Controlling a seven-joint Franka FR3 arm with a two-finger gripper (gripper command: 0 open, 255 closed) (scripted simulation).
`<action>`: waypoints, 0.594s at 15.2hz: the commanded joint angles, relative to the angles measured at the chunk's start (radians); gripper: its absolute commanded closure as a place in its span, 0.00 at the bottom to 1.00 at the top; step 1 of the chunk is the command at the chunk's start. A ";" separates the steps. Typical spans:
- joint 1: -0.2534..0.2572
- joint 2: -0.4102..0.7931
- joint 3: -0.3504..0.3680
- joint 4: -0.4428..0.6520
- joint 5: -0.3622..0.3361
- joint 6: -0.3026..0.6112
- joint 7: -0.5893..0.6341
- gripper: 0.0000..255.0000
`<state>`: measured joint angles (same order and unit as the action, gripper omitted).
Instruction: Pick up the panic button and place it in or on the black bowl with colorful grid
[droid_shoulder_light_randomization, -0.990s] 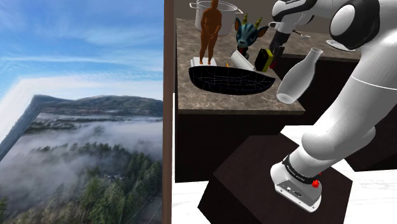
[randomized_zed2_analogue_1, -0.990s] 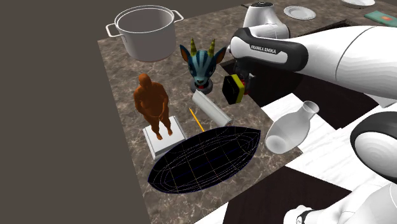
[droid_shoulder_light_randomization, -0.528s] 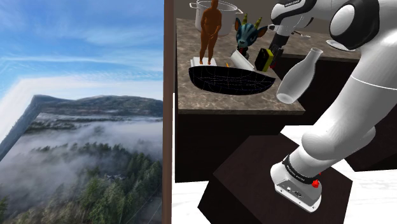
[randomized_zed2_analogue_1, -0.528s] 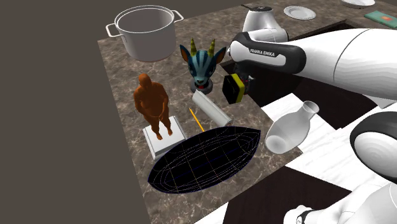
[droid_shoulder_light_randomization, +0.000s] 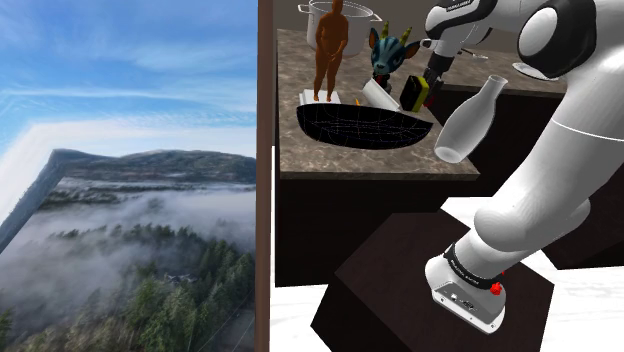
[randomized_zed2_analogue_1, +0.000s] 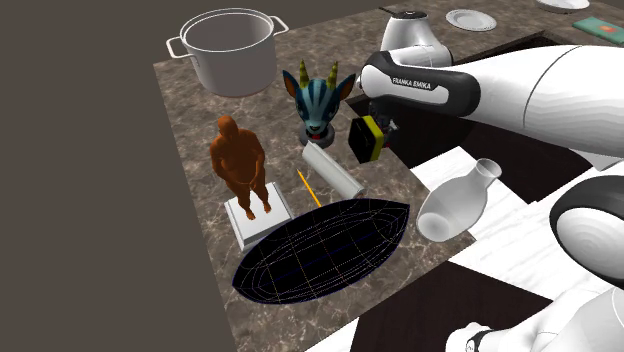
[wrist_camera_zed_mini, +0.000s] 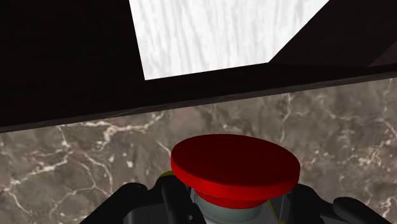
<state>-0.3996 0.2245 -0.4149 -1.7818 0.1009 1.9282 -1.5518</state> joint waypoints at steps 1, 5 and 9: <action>0.000 0.000 0.000 0.000 0.000 0.000 0.000 1.00; 0.000 -0.003 -0.001 0.010 -0.002 -0.013 0.000 1.00; 0.000 -0.015 -0.003 0.049 -0.008 -0.063 0.005 1.00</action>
<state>-0.3997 0.2154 -0.4165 -1.7382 0.0955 1.8756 -1.5477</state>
